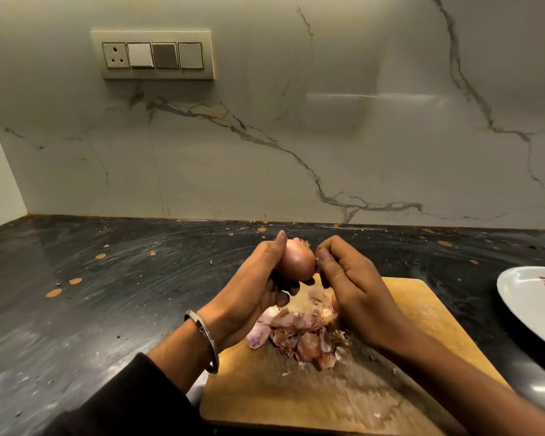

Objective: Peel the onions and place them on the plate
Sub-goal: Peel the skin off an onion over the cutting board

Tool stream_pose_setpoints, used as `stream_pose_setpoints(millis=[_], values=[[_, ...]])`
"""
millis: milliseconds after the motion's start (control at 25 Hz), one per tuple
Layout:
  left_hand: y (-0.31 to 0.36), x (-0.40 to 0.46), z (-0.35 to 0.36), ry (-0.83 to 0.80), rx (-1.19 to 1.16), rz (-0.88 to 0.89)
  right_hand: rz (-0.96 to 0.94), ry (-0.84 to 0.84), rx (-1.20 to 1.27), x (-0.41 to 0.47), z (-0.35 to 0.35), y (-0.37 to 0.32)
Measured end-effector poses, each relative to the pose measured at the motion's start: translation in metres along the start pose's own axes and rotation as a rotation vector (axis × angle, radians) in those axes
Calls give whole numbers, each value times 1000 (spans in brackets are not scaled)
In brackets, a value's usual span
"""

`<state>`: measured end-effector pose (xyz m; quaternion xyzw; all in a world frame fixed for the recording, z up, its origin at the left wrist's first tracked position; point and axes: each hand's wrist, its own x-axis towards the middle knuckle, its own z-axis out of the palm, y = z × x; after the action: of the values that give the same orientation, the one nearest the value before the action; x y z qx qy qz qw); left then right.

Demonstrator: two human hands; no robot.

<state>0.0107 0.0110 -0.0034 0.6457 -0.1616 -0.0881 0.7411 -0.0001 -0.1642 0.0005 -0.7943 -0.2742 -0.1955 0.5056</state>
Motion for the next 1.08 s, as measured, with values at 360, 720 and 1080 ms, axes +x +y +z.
stream_pose_setpoints(millis=[360, 720, 1080], values=[[9, 1, -6, 54, -285, -91, -163, 31, -342, -6, 4, 4], [12, -3, -4, -44, -127, -106, -267, 263, -292, -4, 0, 4], [4, -2, -1, -109, -210, -50, -237, 252, -142, -3, -1, 4]])
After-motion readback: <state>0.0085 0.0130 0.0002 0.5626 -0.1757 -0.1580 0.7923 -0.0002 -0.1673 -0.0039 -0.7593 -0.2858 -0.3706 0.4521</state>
